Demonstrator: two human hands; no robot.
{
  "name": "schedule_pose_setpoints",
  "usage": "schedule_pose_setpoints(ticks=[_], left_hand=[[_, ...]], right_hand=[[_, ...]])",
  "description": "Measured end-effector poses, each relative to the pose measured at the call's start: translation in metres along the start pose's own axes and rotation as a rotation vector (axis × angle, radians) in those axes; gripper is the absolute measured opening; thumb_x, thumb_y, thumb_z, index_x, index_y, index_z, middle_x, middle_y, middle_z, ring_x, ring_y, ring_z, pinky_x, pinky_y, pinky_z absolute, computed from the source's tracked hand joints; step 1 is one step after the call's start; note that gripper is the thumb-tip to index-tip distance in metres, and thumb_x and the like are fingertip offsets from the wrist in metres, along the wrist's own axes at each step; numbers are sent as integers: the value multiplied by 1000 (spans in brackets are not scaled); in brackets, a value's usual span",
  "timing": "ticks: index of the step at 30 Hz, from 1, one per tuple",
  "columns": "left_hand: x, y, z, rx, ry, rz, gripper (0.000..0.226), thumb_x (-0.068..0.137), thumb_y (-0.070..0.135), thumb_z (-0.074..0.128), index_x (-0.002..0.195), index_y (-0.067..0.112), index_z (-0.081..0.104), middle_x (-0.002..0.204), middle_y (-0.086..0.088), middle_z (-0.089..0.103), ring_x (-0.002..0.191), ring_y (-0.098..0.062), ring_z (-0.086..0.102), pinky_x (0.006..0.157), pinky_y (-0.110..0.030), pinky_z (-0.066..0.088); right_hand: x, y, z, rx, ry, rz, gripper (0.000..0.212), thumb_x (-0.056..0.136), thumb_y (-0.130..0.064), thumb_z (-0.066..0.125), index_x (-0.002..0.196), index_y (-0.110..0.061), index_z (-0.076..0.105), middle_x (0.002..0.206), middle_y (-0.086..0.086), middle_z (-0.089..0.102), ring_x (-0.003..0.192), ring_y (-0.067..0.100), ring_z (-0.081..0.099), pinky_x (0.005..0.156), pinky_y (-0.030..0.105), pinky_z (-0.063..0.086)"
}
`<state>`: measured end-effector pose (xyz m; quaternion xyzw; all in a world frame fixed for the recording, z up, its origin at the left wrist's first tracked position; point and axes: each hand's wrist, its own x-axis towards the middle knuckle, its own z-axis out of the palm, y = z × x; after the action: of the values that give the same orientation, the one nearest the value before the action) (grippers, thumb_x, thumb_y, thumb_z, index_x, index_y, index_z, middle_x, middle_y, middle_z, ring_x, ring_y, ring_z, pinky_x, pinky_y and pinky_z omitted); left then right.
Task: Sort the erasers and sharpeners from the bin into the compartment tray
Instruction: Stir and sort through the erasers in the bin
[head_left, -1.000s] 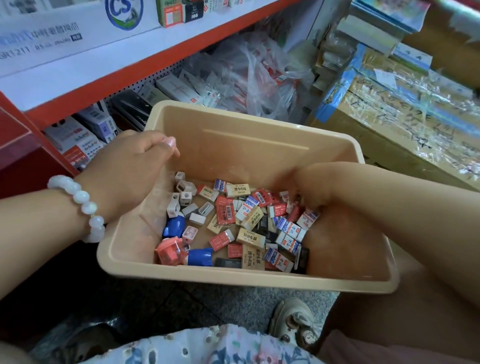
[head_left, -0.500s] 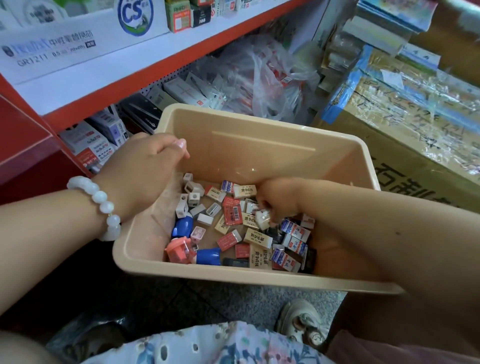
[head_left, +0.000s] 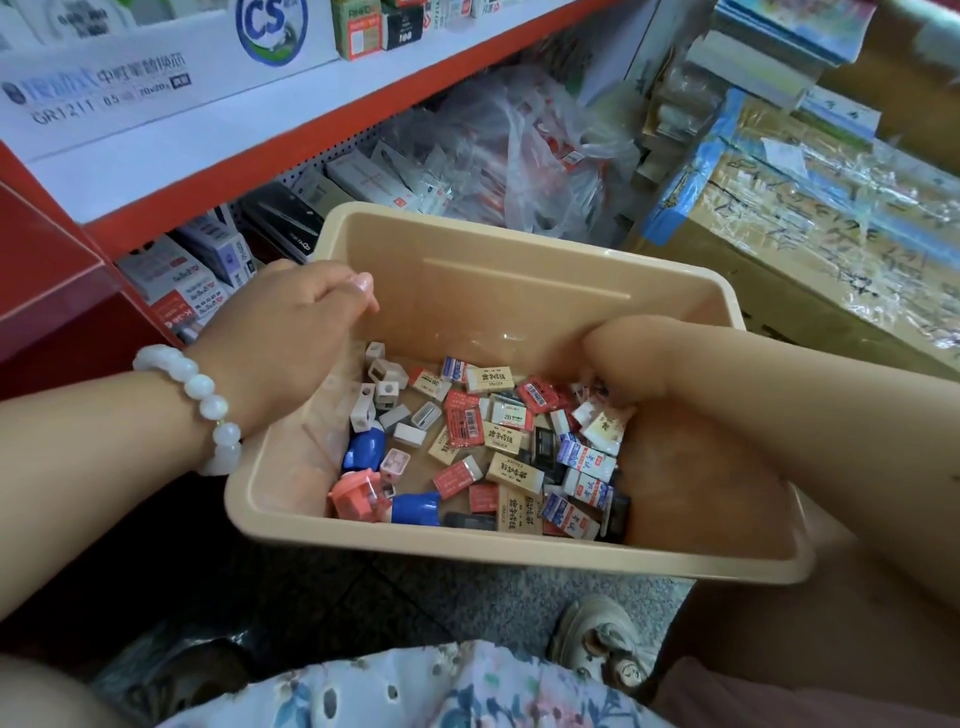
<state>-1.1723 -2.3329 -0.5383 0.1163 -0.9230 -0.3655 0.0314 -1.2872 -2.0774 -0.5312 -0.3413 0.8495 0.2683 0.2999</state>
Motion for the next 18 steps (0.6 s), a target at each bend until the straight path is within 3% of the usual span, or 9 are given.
schedule_pose_setpoints(ticks=[3,7,12,16,18], left_hand=[[0,1,1,-1,0,0,42,82,54,27,93,35,64,120,-5,54,106,-16,49,86,-31,31],[-1,0,0,-10,10,9,32,95,46,34,94,34,64,119,-6,53,105,-17,49,85,-31,30],[-3,3,0,3,9,10,36,89,49,31,92,34,63,116,-6,53,103,-18,49,84,-30,31],[-2,4,0,-11,-5,-12,41,79,54,26,89,36,62,116,-6,53,104,-20,50,85,-31,32],[-3,5,0,-4,-2,-14,44,80,54,26,92,34,63,117,-6,52,103,-19,50,84,-31,32]], right_hand=[[8,-15,-10,53,122,-52,36,90,-21,59,125,-17,60,118,2,64,106,22,59,91,28,46],[41,-47,-3,196,286,-67,38,93,-11,49,130,-18,54,121,3,61,106,24,59,88,31,45],[60,-62,6,176,301,-5,23,94,-8,46,108,-9,63,109,8,66,93,27,62,71,32,43],[36,-39,-5,363,280,36,9,90,-15,56,92,-12,64,85,2,67,72,20,63,60,29,52],[18,-20,-11,346,323,40,6,83,-18,63,89,-18,63,82,-1,64,70,18,58,57,27,47]])
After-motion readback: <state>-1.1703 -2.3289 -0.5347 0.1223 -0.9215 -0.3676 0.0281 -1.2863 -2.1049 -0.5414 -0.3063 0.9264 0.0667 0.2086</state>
